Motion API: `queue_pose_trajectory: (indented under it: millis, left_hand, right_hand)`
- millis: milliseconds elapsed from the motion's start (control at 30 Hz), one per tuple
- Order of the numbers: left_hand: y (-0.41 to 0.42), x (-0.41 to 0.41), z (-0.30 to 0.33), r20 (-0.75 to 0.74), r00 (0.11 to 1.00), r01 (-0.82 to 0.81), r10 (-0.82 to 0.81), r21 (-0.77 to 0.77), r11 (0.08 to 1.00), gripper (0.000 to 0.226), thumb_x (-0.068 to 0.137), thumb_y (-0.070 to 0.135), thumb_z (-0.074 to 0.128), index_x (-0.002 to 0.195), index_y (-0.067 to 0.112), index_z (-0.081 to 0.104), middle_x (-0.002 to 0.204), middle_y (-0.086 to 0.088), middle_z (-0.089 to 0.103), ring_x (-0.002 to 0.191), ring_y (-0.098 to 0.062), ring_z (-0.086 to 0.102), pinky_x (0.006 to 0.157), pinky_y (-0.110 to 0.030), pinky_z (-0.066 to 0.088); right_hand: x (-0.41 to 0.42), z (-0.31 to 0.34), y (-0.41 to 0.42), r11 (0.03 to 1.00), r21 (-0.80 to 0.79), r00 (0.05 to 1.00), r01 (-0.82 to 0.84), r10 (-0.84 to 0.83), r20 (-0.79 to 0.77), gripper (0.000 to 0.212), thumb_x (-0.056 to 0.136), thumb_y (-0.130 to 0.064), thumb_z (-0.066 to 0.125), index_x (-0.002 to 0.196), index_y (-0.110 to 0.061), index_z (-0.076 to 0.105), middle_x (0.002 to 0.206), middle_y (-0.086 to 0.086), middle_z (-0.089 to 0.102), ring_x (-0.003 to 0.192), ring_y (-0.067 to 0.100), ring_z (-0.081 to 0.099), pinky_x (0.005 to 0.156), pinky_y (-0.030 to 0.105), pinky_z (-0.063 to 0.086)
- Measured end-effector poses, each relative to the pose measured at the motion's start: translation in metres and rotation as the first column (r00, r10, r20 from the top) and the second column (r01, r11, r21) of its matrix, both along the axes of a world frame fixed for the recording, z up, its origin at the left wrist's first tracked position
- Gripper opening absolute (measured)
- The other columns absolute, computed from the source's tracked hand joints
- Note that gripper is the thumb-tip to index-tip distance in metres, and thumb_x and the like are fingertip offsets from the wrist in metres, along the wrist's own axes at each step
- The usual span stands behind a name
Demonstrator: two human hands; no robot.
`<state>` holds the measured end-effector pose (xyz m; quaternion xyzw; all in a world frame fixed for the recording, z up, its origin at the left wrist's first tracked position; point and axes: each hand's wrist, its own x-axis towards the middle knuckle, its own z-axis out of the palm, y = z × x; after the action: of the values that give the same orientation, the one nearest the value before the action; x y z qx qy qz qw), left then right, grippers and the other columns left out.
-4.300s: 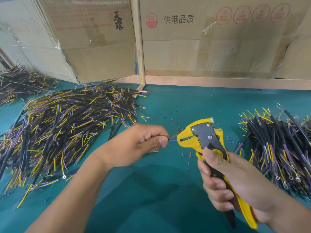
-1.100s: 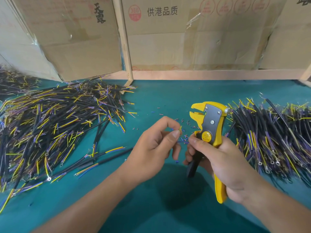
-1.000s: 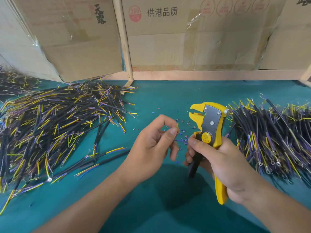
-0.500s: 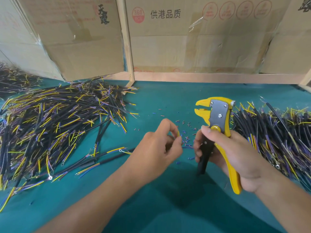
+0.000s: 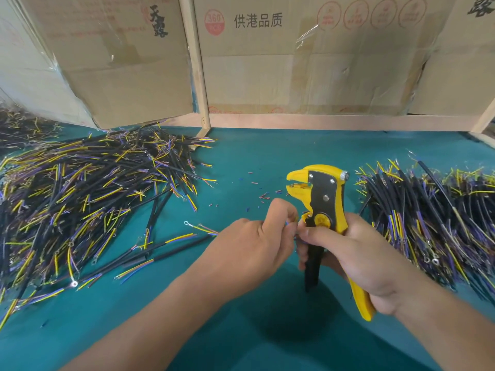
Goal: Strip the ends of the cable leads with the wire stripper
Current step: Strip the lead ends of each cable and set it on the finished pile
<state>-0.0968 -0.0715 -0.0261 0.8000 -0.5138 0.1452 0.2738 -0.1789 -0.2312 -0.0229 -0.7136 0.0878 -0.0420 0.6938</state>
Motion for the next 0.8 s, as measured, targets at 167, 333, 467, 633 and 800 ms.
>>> queue_pose_trajectory:
  millis: [167,333,467,633,800]
  left_hand:
    - [-0.0005,0.0035,0.001,0.142,0.99,-0.002,0.008,-0.046,0.999,0.009,0.1,0.031,0.036,0.102,0.022,0.034,0.054,0.003,0.053,0.045,-0.025,0.041,0.04,-0.037,0.039]
    - [0.001,0.0038,0.0012,0.225,0.972,0.087,-0.073,-0.054,0.995,0.008,0.098,0.024,0.043,0.102,0.019,0.038,0.053,0.003,0.05,0.045,-0.027,0.044,0.038,-0.036,0.039]
    - [0.0024,0.0051,0.0036,0.254,0.963,0.106,-0.09,-0.05,0.993,0.008,0.098,0.02,0.045,0.102,0.017,0.038,0.055,0.002,0.05,0.046,-0.029,0.044,0.04,-0.037,0.041]
    - [0.001,0.0043,0.0043,0.325,0.941,0.116,-0.098,-0.038,0.993,0.01,0.097,0.016,0.048,0.099,0.016,0.038,0.054,0.001,0.045,0.046,-0.027,0.039,0.04,-0.034,0.039]
    - [0.0015,0.0072,0.0011,0.229,0.973,0.054,-0.033,-0.087,0.995,0.013,0.095,0.026,0.048,0.098,0.019,0.037,0.054,0.009,0.04,0.047,-0.019,0.035,0.043,-0.034,0.041]
  right_hand:
    - [0.0008,-0.0016,0.0015,0.999,-0.041,1.0,0.027,-0.027,0.014,0.016,0.085,-0.023,0.065,0.079,-0.008,0.069,0.068,0.01,0.064,0.064,0.024,0.062,0.078,0.052,0.057]
    - [-0.0012,0.0003,0.0018,0.998,-0.063,0.999,-0.02,0.021,0.026,0.023,0.075,-0.033,0.069,0.077,-0.011,0.068,0.069,0.012,0.065,0.064,0.023,0.063,0.08,0.056,0.056]
    - [-0.0016,-0.002,0.0014,0.997,-0.07,1.0,-0.01,0.011,0.023,0.019,0.078,-0.03,0.066,0.077,-0.011,0.069,0.068,0.011,0.066,0.064,0.023,0.063,0.081,0.057,0.056]
    - [0.0004,-0.0049,0.0018,0.998,0.008,0.998,0.066,-0.066,0.001,0.019,0.075,-0.027,0.067,0.075,-0.009,0.07,0.07,0.015,0.066,0.063,0.025,0.064,0.077,0.049,0.059]
    - [0.0022,-0.0053,-0.0031,0.993,0.057,0.994,0.107,-0.107,-0.002,0.022,0.095,-0.014,0.064,0.074,-0.015,0.072,0.073,0.01,0.064,0.063,0.026,0.064,0.069,0.039,0.06]
